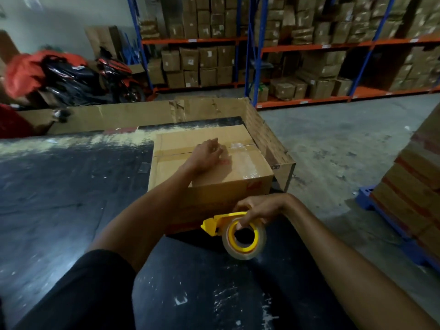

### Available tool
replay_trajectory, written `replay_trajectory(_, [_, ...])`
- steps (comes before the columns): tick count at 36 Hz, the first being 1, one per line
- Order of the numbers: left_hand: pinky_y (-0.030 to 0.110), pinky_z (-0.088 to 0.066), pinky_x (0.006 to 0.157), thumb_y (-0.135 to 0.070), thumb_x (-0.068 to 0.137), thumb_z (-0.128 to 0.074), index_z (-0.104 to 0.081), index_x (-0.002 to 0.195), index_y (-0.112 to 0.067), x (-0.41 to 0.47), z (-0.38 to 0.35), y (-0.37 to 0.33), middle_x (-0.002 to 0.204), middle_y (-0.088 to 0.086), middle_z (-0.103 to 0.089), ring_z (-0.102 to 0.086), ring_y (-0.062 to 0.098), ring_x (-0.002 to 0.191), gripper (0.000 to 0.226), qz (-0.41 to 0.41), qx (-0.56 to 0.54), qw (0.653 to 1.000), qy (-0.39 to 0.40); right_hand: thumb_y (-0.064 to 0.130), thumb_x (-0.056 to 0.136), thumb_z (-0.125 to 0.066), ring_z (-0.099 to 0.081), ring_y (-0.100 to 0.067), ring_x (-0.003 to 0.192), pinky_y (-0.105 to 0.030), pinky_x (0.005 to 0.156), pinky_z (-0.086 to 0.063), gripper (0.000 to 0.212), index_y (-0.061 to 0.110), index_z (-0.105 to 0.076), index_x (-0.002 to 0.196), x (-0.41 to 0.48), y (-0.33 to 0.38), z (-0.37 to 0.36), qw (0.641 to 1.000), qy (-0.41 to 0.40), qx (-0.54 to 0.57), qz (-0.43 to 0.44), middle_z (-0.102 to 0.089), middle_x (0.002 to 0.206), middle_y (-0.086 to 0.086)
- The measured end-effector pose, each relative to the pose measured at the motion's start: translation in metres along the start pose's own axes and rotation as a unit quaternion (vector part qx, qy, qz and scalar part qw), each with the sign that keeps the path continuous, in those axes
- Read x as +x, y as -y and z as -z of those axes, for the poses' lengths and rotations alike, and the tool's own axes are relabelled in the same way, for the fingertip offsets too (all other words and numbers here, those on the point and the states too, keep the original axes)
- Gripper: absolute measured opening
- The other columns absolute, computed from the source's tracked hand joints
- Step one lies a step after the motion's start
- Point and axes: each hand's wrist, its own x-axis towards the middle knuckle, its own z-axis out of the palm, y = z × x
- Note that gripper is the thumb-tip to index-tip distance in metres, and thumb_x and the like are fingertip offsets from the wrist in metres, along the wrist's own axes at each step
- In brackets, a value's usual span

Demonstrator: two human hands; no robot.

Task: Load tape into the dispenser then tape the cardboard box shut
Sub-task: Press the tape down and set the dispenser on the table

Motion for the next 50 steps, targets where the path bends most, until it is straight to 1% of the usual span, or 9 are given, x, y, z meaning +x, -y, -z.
replay_trajectory(3, [0.053,-0.047,0.109,-0.035,0.104,-0.047,-0.040,0.153,-0.020,-0.018,0.020,0.022,0.153,0.012,-0.050,-0.054,0.031,0.134,0.052,0.035,0.034,0.999,-0.008,0.038,0.086,-0.076,-0.068,-0.013,0.096,-0.030,0.074,-0.056,0.052,0.023,-0.059,0.133,0.020,0.011,-0.014,1.000,0.010,0.001,0.001,-0.068,0.118,-0.002])
replay_trajectory(6, [0.060,-0.025,0.122,-0.035,0.106,-0.042,-0.043,0.151,-0.022,-0.039,0.037,0.037,0.156,0.013,-0.046,-0.040,0.033,0.146,0.047,0.040,0.121,0.992,-0.019,0.033,0.088,-0.074,-0.063,-0.020,0.119,-0.040,0.102,-0.053,0.050,0.022,-0.060,0.136,0.042,0.023,-0.031,0.999,0.030,0.018,0.011,-0.065,0.132,-0.005])
replay_trajectory(13, [0.073,0.007,0.118,-0.052,0.106,-0.025,-0.028,0.159,-0.031,-0.072,0.046,0.070,0.171,-0.004,-0.018,-0.006,0.028,0.159,0.057,0.030,0.243,0.970,-0.006,0.028,0.098,-0.066,-0.065,-0.018,0.117,-0.032,0.100,-0.053,0.041,0.023,-0.063,0.139,0.077,0.054,-0.067,0.999,0.041,0.013,0.031,-0.068,0.128,-0.001])
replay_trajectory(18, [0.069,-0.003,0.122,-0.054,0.106,-0.020,-0.023,0.160,-0.032,-0.075,0.040,0.074,0.172,-0.003,-0.014,-0.008,0.025,0.159,0.059,0.024,0.258,0.966,-0.019,0.029,0.099,-0.065,-0.060,-0.016,0.117,-0.004,0.072,-0.049,0.045,0.019,-0.060,0.142,0.099,0.054,-0.087,0.997,0.004,-0.025,0.075,-0.064,0.128,0.000])
replay_trajectory(22, [0.068,-0.004,0.122,-0.055,0.105,-0.018,-0.022,0.161,-0.032,-0.073,0.038,0.081,0.172,-0.003,-0.014,-0.008,0.025,0.159,0.061,0.022,0.258,0.966,-0.025,0.040,0.098,-0.063,-0.051,-0.021,0.135,-0.031,0.107,-0.042,0.049,0.024,-0.056,0.144,0.119,0.048,-0.098,0.993,-0.012,-0.068,0.093,-0.056,0.148,-0.002])
replay_trajectory(25, [0.068,-0.002,0.122,-0.056,0.104,-0.018,-0.023,0.160,-0.032,-0.073,0.037,0.083,0.172,-0.004,-0.015,-0.009,0.025,0.159,0.061,0.018,0.252,0.967,-0.029,0.042,0.098,-0.063,-0.047,-0.026,0.139,-0.040,0.114,-0.037,0.051,0.023,-0.055,0.145,0.128,0.043,-0.103,0.992,-0.024,-0.077,0.092,-0.051,0.152,-0.005])
replay_trajectory(31, [0.069,0.000,0.122,-0.054,0.105,-0.021,-0.030,0.158,-0.031,-0.077,0.036,0.082,0.170,-0.003,-0.022,-0.013,0.025,0.158,0.059,0.000,0.238,0.970,-0.055,0.053,0.090,-0.067,-0.055,-0.024,0.130,-0.045,0.110,-0.043,0.050,0.029,-0.063,0.133,0.132,0.032,-0.108,0.991,-0.089,-0.032,0.100,-0.060,0.142,-0.002])
replay_trajectory(37, [0.071,0.002,0.120,-0.054,0.104,-0.021,-0.031,0.158,-0.031,-0.081,0.036,0.077,0.170,-0.003,-0.022,-0.012,0.027,0.158,0.059,0.006,0.245,0.967,-0.063,0.030,0.093,-0.073,-0.062,-0.029,0.122,-0.042,0.103,-0.047,0.037,0.009,-0.071,0.123,0.132,0.028,-0.126,0.978,-0.171,0.007,0.116,-0.070,0.129,-0.012])
replay_trajectory(50, [0.077,-0.023,0.113,-0.065,0.098,-0.029,-0.031,0.156,-0.041,-0.083,0.043,0.074,0.171,-0.002,-0.017,-0.005,0.027,0.159,0.062,0.048,0.181,0.981,-0.043,0.066,0.091,-0.056,-0.067,-0.019,0.113,-0.037,0.094,-0.054,0.049,0.029,-0.072,0.119,0.094,0.017,-0.117,0.955,-0.252,-0.049,0.149,-0.075,0.122,0.003])
